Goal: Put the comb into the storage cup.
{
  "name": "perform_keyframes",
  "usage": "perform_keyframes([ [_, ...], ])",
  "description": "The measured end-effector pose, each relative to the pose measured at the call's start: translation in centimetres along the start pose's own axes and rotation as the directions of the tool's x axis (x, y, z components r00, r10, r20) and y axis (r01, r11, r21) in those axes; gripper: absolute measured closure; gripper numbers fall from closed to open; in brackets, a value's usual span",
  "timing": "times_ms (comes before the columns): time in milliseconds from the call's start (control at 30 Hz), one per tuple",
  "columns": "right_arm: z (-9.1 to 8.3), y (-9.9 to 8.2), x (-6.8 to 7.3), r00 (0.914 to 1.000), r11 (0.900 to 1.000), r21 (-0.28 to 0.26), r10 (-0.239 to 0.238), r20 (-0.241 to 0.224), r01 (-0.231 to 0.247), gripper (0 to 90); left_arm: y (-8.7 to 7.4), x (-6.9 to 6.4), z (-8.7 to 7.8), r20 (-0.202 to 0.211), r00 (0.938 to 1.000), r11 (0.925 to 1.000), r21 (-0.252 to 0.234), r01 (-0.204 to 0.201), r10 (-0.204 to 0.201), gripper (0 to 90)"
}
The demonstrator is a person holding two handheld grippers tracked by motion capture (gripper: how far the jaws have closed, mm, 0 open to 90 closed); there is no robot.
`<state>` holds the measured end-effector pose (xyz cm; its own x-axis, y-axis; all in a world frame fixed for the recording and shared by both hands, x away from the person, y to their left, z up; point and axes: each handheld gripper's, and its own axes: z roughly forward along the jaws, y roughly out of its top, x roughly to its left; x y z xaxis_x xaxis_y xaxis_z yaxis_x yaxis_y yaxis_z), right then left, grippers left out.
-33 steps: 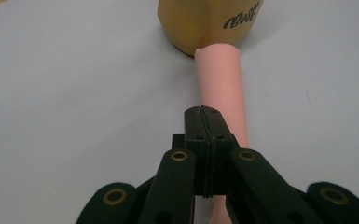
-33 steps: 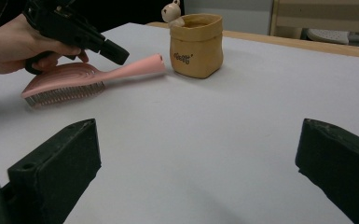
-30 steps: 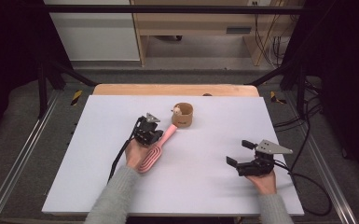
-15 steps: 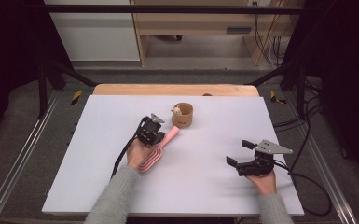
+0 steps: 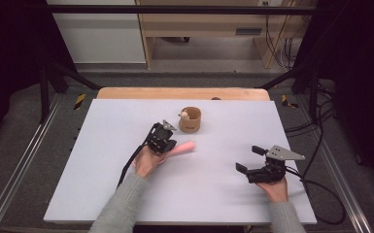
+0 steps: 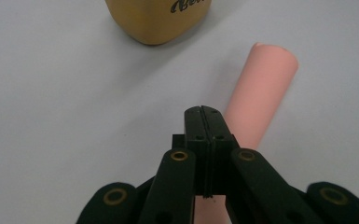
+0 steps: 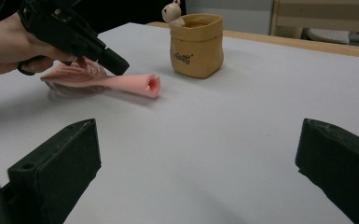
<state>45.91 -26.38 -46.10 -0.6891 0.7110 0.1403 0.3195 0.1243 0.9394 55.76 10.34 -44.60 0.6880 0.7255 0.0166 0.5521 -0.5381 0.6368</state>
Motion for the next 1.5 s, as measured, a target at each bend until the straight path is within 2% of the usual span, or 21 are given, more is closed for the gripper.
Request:
perform_keyframes([
  [467, 0.0, 0.0, 0.0, 1.0, 1.0, 0.001, -0.001, 0.001, 0.001, 0.5, -0.8, -1.0, -0.2, 0.044, 0.9988, 0.9998, -0.002, -0.021, 0.021, 90.0],
  [1000, 0.1, 0.0, 0.0, 1.0, 1.0, 0.004, -0.003, 0.001, 0.003, 0.5, -2.3, -1.5, -1.4, 0.087, 0.9954, 0.9985, -0.039, -0.037, 0.04, 89.9],
  [1500, 0.1, 0.0, 0.0, 1.0, 1.0, 0.007, -0.001, 0.001, 0.001, 0.5, -3.4, -2.0, -2.1, 0.104, 0.9923, 0.9968, -0.05, -0.062, 0.067, 89.9],
])
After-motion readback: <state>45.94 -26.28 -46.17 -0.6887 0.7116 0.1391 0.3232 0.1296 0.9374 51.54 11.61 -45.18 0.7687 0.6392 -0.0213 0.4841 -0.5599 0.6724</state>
